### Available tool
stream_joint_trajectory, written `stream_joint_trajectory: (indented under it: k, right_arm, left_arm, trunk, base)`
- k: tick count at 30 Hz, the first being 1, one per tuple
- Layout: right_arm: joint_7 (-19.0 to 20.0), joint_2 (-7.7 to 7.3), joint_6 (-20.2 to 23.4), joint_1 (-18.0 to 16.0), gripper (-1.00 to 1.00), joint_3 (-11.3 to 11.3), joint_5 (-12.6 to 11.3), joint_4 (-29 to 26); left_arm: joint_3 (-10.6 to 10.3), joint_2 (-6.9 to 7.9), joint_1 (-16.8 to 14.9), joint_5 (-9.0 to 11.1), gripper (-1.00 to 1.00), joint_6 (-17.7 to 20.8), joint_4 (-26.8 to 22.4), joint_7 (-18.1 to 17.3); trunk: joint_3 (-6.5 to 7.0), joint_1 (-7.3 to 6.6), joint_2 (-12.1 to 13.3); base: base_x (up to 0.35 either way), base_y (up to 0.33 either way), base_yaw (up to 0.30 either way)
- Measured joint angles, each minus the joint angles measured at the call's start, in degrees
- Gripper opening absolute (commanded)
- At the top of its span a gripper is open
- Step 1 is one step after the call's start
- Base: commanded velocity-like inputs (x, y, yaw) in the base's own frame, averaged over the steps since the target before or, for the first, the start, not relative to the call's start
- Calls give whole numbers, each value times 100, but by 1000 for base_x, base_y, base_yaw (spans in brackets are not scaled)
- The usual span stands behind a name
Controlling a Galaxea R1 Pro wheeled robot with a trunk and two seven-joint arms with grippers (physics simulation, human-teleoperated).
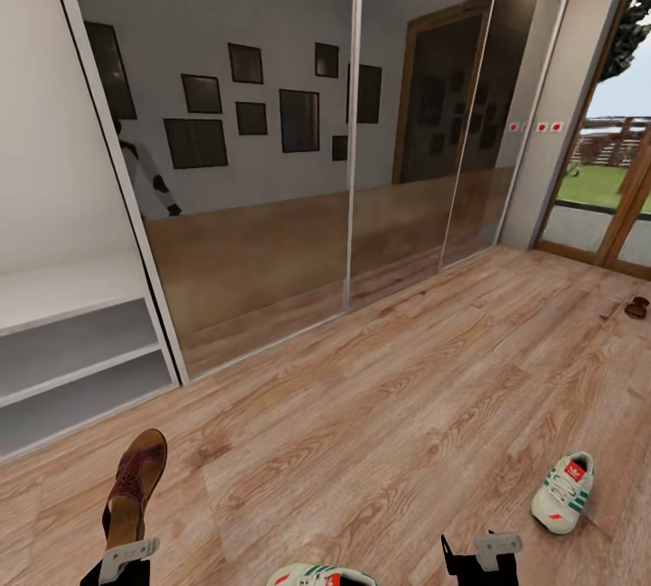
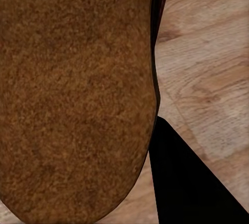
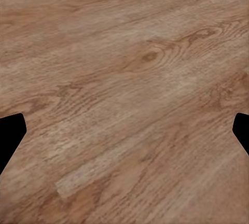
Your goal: Pick up the two gym shoes and the two sandals from the corridor floor and place them onto the hallstand (shoe rack) in the corridor, making sure they are on the rack and not on the floor. Arrange them so the two gym shoes are next to each other and the two sandals are next to each other.
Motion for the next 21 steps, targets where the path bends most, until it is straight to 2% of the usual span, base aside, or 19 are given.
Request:
stream_joint_trajectory:
  k: [5,17,21]
  right_arm:
    - [-2,4,0,-1,100,0,-1,2]
    - [-3,8,0,-1,100,0,-1,2]
    - [-2,9,0,-1,100,0,-1,1]
  left_arm:
    - [1,1,1,0,-100,0,-2,0]
    - [0,1,2,0,-100,0,0,0]
    - [0,0,1,0,-100,0,1,0]
  trunk:
    - [0,-1,0]
    - [0,0,0]
    - [0,0,0]
  base:
    - [65,0,195]
    - [78,0,269]
    - [8,0,139]
